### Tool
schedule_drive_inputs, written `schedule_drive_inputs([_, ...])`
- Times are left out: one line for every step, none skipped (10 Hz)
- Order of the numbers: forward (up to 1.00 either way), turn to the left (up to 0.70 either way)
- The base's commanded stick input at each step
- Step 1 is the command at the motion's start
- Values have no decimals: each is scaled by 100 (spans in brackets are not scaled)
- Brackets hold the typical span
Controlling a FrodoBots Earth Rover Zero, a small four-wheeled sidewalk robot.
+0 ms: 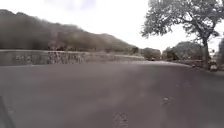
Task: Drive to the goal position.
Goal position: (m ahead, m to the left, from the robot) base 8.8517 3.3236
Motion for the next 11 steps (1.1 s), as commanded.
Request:
schedule_drive_inputs([70,-27])
schedule_drive_inputs([70,-27])
schedule_drive_inputs([70,-27])
schedule_drive_inputs([70,-27])
schedule_drive_inputs([70,-27])
schedule_drive_inputs([70,-27])
schedule_drive_inputs([70,0])
schedule_drive_inputs([70,14])
schedule_drive_inputs([70,27])
schedule_drive_inputs([70,27])
schedule_drive_inputs([70,27])
